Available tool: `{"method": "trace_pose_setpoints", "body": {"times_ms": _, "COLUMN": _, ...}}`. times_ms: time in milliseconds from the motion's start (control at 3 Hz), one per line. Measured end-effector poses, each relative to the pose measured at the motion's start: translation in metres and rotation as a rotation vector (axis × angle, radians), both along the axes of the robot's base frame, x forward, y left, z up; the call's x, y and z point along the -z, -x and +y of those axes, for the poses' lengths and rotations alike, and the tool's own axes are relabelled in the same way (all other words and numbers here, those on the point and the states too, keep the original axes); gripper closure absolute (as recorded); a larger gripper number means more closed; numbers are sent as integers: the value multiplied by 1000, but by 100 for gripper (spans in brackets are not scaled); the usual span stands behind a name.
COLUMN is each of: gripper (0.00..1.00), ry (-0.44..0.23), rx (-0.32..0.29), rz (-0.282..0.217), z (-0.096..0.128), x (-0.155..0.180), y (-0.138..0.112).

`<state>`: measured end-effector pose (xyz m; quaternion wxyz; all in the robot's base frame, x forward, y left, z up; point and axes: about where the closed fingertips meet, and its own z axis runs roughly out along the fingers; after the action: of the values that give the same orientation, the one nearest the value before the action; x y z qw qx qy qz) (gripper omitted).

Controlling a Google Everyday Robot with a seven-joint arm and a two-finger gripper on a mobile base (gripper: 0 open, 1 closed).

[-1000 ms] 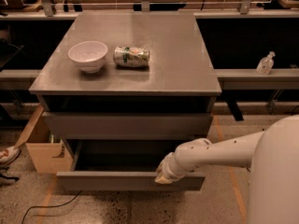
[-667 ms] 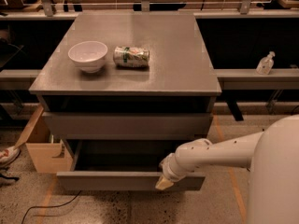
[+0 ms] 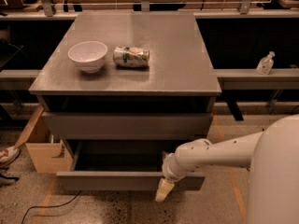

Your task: Open middle drawer

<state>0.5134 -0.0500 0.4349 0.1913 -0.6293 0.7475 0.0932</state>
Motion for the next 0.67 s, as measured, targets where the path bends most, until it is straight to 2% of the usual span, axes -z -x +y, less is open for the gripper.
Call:
{"method": "trace_pose_setpoints", "body": {"times_ms": 333, "gripper": 0, "ry": 16, "rx": 11, "rz": -11, "z": -4, "x": 0, "y": -2}}
{"method": "trace_pose_setpoints", "body": {"times_ms": 667, "gripper": 0, "ry": 33, "rx": 25, "rz": -1, "z": -9, "x": 8, "y": 0}}
